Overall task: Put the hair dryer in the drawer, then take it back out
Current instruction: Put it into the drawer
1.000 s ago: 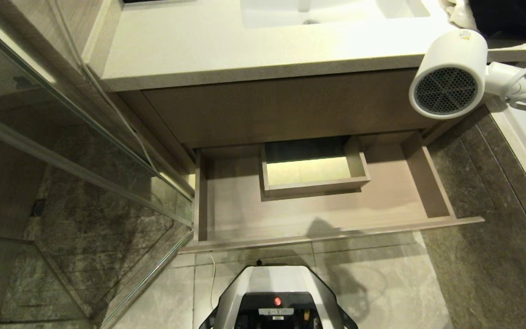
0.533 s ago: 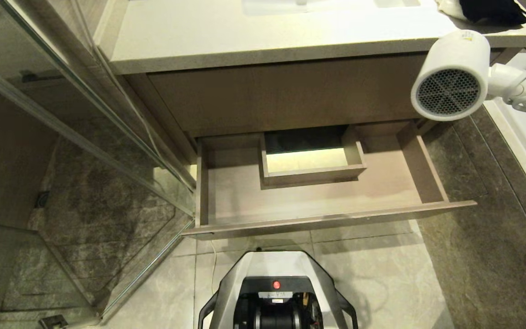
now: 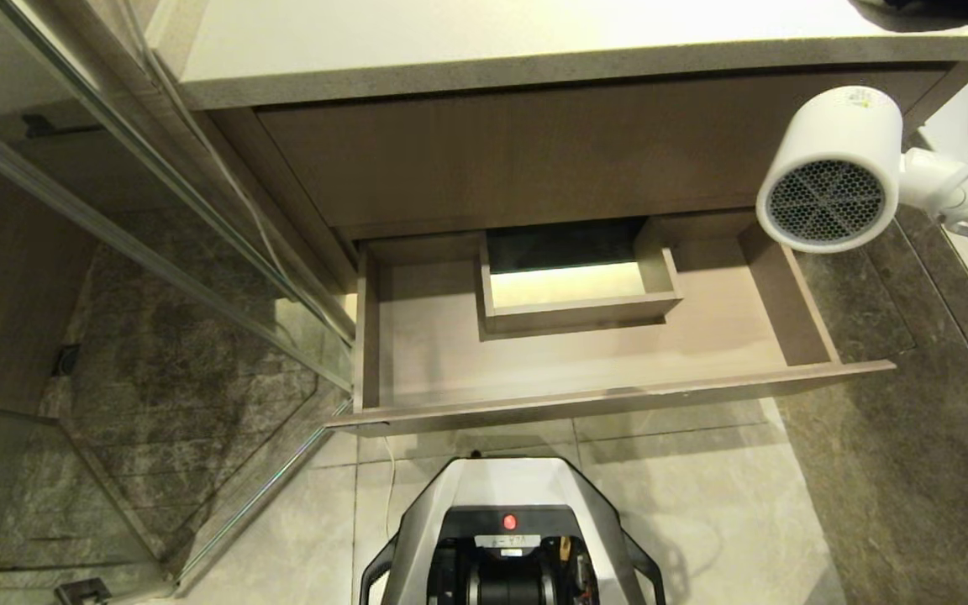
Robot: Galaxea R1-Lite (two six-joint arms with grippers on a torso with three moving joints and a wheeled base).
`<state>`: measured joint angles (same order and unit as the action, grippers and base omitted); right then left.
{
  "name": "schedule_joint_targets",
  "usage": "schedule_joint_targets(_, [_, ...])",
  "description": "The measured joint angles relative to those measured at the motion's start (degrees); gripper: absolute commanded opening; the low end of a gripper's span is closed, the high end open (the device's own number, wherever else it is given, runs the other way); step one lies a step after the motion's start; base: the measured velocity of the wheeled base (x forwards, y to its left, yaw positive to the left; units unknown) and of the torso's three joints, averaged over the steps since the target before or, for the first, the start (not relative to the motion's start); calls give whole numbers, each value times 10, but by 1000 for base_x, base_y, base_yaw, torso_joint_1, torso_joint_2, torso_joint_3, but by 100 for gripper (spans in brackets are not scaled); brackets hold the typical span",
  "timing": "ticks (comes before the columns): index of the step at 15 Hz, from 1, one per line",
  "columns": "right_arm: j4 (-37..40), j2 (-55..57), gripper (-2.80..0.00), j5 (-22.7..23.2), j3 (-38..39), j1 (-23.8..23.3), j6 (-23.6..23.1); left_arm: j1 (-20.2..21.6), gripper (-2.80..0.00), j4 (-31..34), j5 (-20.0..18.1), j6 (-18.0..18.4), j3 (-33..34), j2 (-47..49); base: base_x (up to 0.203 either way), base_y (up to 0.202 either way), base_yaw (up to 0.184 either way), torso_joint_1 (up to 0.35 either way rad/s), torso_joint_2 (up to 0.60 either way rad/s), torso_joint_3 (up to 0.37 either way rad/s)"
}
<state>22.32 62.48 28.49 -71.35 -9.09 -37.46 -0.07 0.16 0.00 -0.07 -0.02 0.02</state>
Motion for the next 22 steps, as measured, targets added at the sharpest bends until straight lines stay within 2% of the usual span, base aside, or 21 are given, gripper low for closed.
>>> schedule_joint_targets(7, [0, -23, -280, 0, 27, -4, 0, 0, -280, 0, 0, 0, 0, 0, 0, 0, 0, -233, 367, 127])
schedule_joint_targets(14, [-18, -45, -280, 0, 56, -5, 0, 0, -280, -1, 0, 0, 0, 0, 0, 0, 0, -338, 496, 139])
schedule_joint_targets(22, [-23, -51, -280, -1, 77, -13, 1, 0, -280, 1, 0, 0, 0, 0, 0, 0, 0, -55, 403, 345])
